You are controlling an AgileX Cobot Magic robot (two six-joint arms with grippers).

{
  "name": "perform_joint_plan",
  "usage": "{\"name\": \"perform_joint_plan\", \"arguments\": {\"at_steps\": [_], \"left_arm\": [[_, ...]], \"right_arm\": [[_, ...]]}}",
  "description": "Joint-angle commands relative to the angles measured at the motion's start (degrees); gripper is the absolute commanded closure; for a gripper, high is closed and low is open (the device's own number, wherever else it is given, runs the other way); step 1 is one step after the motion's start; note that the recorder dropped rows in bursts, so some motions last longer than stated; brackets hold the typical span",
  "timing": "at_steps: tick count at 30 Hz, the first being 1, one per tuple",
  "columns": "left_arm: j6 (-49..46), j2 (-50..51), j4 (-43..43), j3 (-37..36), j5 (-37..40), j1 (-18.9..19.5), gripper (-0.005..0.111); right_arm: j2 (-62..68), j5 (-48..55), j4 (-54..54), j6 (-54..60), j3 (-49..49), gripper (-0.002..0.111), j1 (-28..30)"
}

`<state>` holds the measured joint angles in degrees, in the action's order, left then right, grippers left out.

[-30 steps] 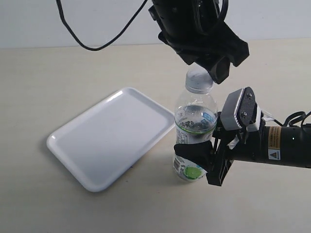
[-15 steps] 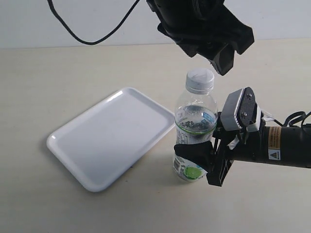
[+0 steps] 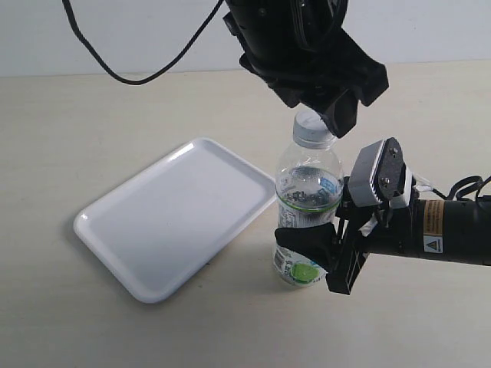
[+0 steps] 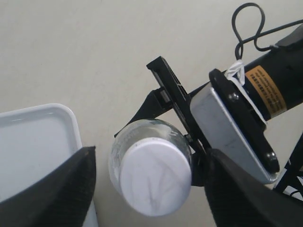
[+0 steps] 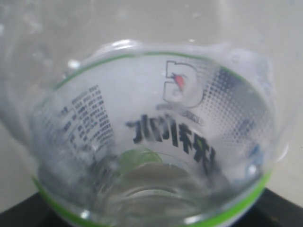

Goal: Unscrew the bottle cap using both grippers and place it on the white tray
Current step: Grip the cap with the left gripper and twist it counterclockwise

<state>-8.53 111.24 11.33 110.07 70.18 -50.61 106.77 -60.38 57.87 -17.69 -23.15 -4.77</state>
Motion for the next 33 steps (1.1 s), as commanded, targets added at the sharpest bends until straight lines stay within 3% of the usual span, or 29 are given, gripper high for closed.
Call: {"name": "perform_joint_plan", "arguments": {"at_steps": [1, 20, 26, 30, 33], "left_arm": [[-0.6, -0.6, -0.8, -1.8, -0.2, -0.3, 0.043], [-0.8, -0.6, -2.0, -0.8, -0.2, -0.3, 0.046], [-0.6, -0.6, -1.7, -0.8, -0.2, -0.3, 0.071], [-0.1, -0.6, -1.3, -0.8, -0.2, -0.3, 0.08], [0.2, -0.6, -0.8, -0.8, -0.2, -0.3, 0.096]], "right_arm": [[0.1, 0.7, 1.1, -0.3, -0.1, 0.108, -0.3], [0.1, 0.7, 1.1, -0.3, -0.1, 0.108, -0.3], [0.1, 0.7, 1.2, -0.3, -0.1, 0.108, -0.3], [0.1, 0.7, 1.2, -0.3, -0.1, 0.108, -0.3], [0.1, 0.6, 1.2, -0.3, -0.1, 0.108, -0.3]]}}
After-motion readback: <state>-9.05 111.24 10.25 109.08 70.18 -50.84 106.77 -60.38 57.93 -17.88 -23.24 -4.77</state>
